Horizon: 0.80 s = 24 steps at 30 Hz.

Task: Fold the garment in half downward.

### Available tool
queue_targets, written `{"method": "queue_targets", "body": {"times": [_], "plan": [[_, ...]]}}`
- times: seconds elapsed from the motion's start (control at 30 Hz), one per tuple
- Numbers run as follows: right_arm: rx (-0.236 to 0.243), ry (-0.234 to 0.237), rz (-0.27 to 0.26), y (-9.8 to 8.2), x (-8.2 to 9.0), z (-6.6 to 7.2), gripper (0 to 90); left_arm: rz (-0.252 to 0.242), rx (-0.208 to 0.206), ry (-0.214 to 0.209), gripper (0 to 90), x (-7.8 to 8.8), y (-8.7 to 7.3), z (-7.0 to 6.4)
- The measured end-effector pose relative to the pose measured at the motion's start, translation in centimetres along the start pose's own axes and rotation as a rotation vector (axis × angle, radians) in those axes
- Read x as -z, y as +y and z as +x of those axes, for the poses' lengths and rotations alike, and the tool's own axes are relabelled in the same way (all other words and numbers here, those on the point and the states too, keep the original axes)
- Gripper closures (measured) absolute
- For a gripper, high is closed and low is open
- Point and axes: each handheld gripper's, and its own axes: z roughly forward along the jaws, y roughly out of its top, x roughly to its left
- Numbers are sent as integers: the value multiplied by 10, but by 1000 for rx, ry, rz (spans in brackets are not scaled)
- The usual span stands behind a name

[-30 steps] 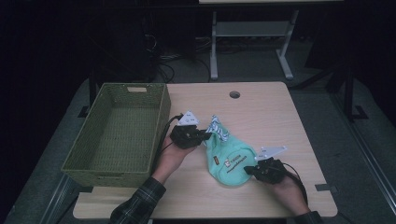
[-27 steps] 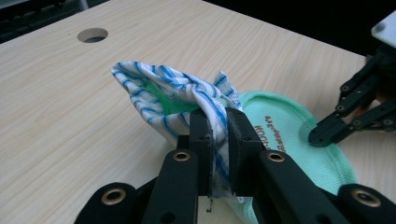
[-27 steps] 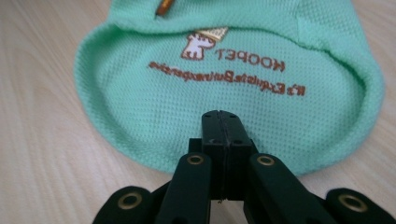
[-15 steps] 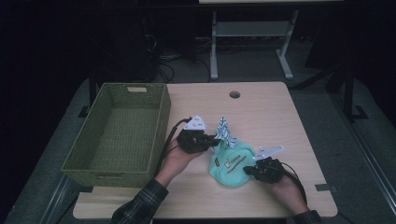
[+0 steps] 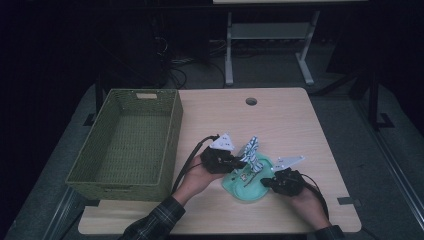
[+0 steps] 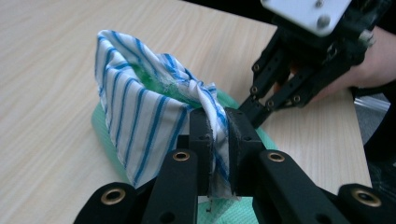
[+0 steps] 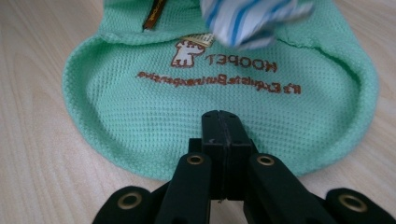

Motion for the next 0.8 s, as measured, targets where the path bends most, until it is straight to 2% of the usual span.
{"method": "queue_targets", "body": {"times": [0.2, 0.3, 0.37, 0.63, 0.77, 0.8], "plan": [[-7, -33, -24, -2, 7, -7, 895, 30, 5, -15, 809, -8, -5, -3], [-35, -51, -36, -4, 13, -12, 894, 43, 11, -20, 803, -13, -8, -4], [-33, -57, -45, -5, 15, -15, 892, 53, 9, -22, 793, -14, -9, -4], [-50, -70, -60, -7, 18, -20, 873, 20, 28, -28, 590, -7, -3, -4], [-51, -74, -66, -7, 21, -22, 873, -10, 39, -38, 578, 1, 5, -1], [-51, -75, -66, -7, 22, -23, 874, -14, 33, -28, 578, 3, 6, 1]]}}
